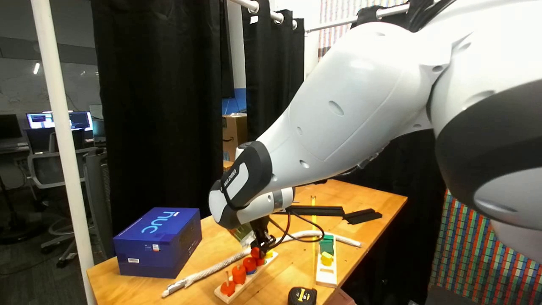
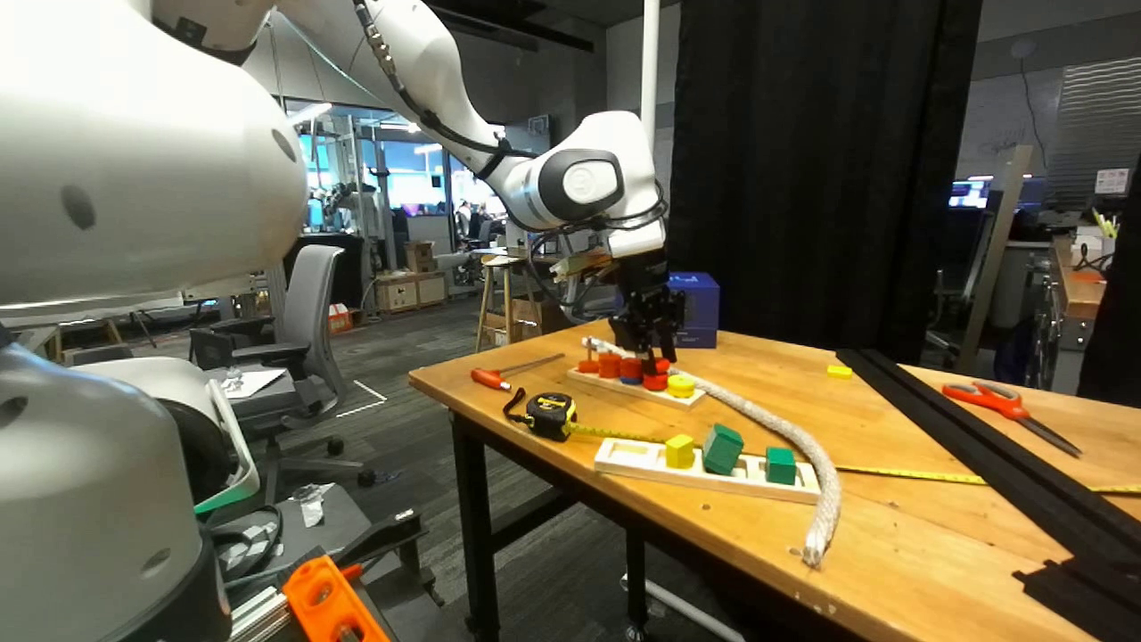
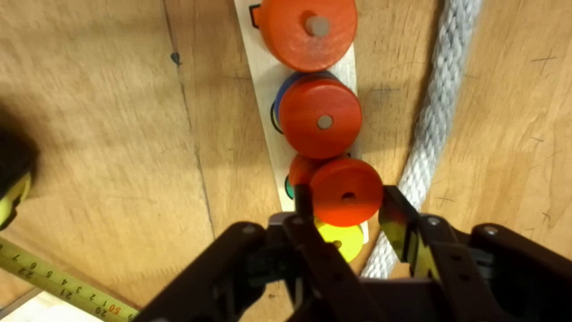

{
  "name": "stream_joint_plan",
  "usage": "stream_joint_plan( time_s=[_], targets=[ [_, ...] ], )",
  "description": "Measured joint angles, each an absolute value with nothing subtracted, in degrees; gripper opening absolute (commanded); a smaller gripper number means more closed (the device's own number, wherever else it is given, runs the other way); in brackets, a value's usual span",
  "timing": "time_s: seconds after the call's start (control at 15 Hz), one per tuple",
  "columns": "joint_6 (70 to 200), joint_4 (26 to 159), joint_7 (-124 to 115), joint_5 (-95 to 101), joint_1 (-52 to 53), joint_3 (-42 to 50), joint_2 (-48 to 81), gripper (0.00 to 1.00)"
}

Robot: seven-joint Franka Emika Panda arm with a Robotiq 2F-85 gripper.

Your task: Remove an orange disc from the wooden rack and put it on the table

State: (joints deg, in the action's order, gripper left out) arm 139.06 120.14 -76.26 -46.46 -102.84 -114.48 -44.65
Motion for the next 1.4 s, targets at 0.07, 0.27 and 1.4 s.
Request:
stream_joint_plan(
  time_s=[0.07,0.27,1.4],
  targets=[
    [138.84,120.16,-76.22,-46.46,-102.33,-113.97,-44.65,0.19],
    [138.60,120.34,-76.03,-46.46,-100.48,-112.10,-44.66,0.19],
    [138.64,132.16,-71.18,-45.87,-94.45,-103.23,-44.63,0.20]
  ],
)
